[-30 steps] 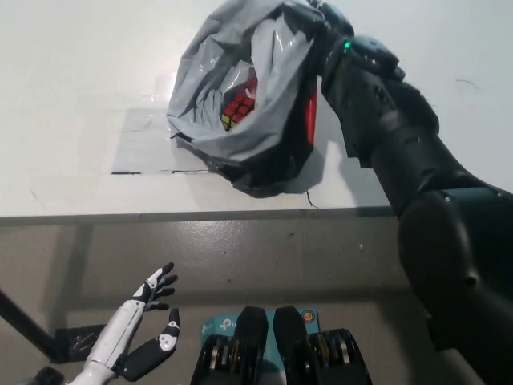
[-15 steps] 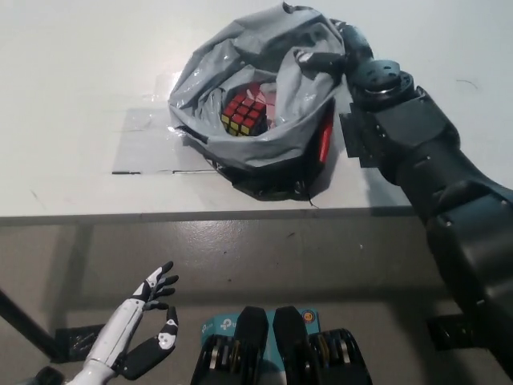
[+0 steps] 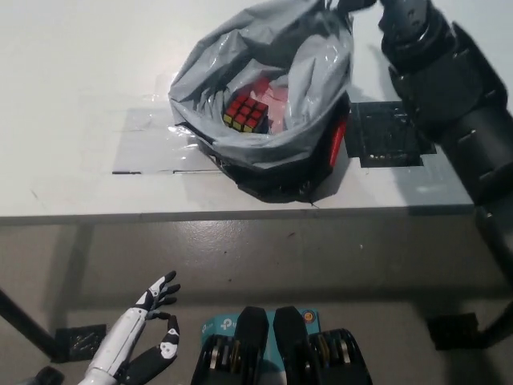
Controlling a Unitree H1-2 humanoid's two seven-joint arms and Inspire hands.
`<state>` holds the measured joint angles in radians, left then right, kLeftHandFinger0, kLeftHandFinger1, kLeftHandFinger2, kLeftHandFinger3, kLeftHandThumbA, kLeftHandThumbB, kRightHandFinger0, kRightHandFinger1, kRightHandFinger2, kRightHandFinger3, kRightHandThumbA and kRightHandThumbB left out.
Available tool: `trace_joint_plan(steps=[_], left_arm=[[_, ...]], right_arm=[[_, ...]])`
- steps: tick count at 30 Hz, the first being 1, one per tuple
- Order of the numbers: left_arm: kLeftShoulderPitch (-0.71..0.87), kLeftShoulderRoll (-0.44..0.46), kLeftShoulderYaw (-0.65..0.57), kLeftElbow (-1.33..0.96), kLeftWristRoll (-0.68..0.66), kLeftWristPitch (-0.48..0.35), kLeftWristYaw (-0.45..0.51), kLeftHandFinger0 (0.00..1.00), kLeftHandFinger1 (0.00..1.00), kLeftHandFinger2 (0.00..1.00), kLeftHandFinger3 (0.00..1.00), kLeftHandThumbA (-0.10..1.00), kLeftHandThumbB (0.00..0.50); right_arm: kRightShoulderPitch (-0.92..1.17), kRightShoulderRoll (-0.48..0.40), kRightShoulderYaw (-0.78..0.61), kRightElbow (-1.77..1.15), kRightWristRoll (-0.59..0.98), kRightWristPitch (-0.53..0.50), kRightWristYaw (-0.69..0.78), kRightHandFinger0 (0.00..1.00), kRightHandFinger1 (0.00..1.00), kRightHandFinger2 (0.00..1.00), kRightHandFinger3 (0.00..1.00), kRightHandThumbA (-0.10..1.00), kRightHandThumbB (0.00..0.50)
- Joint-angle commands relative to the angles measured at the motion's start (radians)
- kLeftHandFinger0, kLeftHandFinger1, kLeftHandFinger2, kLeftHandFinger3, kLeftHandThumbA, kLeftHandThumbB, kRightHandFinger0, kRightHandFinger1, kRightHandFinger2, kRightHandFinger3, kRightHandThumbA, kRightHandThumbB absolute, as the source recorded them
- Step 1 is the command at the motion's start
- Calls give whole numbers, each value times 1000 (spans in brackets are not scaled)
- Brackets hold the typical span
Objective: Use the right hand to pick up a rubix's cube and place it into a plastic bag and lift the bag
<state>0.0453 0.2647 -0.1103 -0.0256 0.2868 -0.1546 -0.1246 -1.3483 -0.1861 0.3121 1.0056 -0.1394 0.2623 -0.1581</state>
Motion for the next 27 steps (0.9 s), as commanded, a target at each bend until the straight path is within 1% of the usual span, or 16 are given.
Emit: trace_joint_plan(steps=[1,4,7,10,12,13,15,16,18,19,21,22,23,24,26,27], left_arm=[[-18,19,0,-8,-9,-35,-6,780,850,904,1000,188,80],[-22,16,0,-11,-3,-26,-3,755,828,887,1000,166,76],[-42,12,-2,-1,-1,-35,1,748,813,874,1000,154,77],[-74,18,9,-4,-14,-14,-7,776,851,912,1000,209,79],[-90,24,14,-7,-12,-4,-10,787,868,928,1000,271,88],[-104,30,16,-8,-9,0,-12,795,875,937,1000,307,90],[-112,32,18,-3,-15,-5,-13,796,876,938,1000,308,89],[-117,32,18,1,-17,-9,-13,797,874,938,1000,298,85],[-126,25,14,7,-17,-15,-11,782,849,921,1000,273,81],[-129,19,10,10,-11,-17,-7,791,856,926,1000,271,75],[-132,15,8,15,-5,-22,-1,806,865,932,1000,266,69],[-144,14,10,15,-2,-21,2,808,868,934,1000,264,67],[-153,14,12,15,-1,-17,4,818,882,950,1000,275,69],[-163,13,17,12,-4,-5,4,827,897,964,1000,294,71],[-207,18,31,14,-17,16,0,841,917,995,1000,356,53],[-225,22,35,17,-20,20,-2,844,920,999,1000,366,51]], right_arm=[[-61,-47,-36,-173,-41,87,26,1000,1000,1000,1000,942,474],[-62,-59,-56,-257,-45,111,30,1000,1000,1000,1000,936,450],[-65,-88,-68,-365,-73,131,34,1000,1000,1000,1000,981,454],[-38,-142,-83,-552,-111,120,28,1000,1000,1000,1000,1000,447],[-5,-164,-111,-675,-101,103,35,1000,1000,1000,1000,1000,420],[24,-191,-134,-814,-81,133,70,1000,1000,1000,1000,1000,424],[41,-207,-157,-903,-46,166,106,1000,1000,1000,1000,1000,430],[46,-213,-180,-942,-1,182,133,1000,1000,1000,1000,982,439],[70,-238,-258,-1044,178,207,214,1000,1000,1000,1000,854,413],[79,-255,-284,-1070,281,208,234,1000,1000,1000,1000,792,428],[87,-277,-296,-1092,365,208,236,1000,1000,1000,1000,777,450],[101,-290,-323,-1135,405,208,216,1000,1000,1000,1000,799,450],[117,-296,-346,-1171,411,208,206,1000,1000,1000,1000,842,430],[142,-305,-369,-1220,369,208,212,1000,1000,1000,1000,961,398],[225,-341,-418,-1362,271,177,210,1000,1000,1000,1000,1000,329],[246,-353,-428,-1399,255,162,203,1000,1000,1000,1000,1000,321]])
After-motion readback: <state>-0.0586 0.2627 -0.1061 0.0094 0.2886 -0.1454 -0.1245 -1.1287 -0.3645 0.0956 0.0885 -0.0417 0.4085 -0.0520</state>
